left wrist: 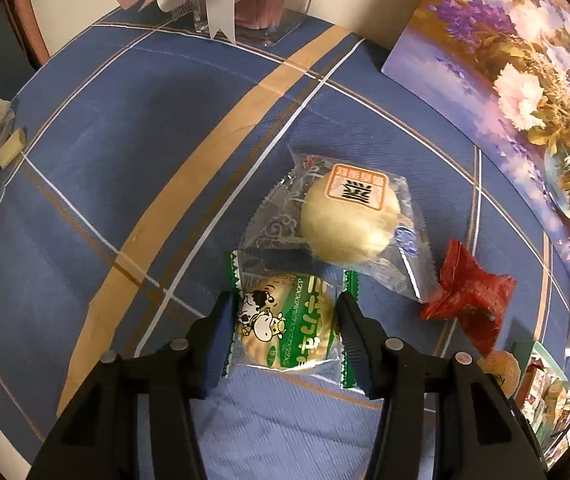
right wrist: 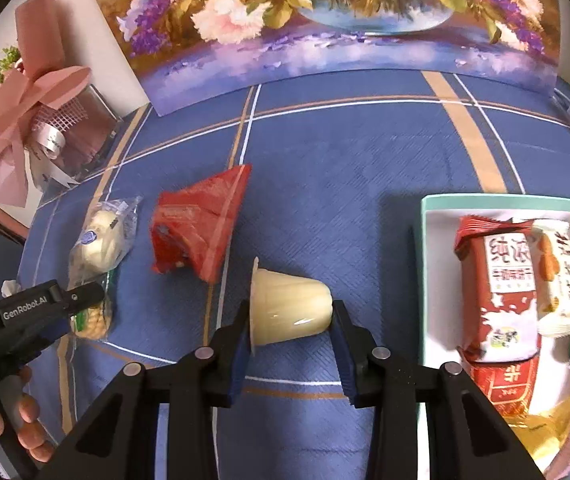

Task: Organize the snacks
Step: 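Carry the cookie and pudding cup into the white tray and open both tools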

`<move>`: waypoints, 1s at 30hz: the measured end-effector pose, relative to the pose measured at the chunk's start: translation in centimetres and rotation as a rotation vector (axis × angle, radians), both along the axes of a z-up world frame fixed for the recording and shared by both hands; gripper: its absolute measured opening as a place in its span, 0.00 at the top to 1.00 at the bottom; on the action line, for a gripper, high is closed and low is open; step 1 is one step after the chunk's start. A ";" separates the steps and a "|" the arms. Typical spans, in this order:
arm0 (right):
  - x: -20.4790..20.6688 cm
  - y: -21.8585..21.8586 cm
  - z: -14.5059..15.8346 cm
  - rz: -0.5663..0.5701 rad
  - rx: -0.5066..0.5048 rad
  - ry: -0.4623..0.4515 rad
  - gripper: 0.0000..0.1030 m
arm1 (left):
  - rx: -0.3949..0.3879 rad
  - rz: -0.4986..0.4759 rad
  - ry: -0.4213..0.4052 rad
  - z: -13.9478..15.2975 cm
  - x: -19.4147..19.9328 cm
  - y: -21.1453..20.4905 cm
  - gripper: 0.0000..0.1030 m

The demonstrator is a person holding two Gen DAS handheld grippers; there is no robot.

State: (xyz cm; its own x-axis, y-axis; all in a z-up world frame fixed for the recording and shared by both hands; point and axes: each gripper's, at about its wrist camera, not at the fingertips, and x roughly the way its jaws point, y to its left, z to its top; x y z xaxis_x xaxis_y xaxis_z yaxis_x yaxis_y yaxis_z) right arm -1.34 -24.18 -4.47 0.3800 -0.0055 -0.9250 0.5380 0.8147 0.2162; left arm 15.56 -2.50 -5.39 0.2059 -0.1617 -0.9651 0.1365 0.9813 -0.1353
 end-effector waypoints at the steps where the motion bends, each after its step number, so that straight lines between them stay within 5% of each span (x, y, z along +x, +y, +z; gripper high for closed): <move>1: -0.2 0.0 0.2 -0.001 0.000 -0.002 0.62 | -0.002 0.000 0.000 0.2 -0.2 -0.1 0.48; 30: -8.9 -3.1 8.1 -0.129 -0.032 -0.042 0.62 | -0.103 -0.242 -0.097 8.6 -11.8 -8.8 0.48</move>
State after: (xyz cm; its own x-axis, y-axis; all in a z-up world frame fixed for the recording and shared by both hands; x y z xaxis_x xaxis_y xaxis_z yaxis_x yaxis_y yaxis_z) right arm -10.23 -27.24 3.68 0.4126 -0.0863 -0.9068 0.6295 0.7466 0.2154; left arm 3.72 -11.31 3.19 0.2405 -0.3139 -0.9185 0.3823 0.9004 -0.2076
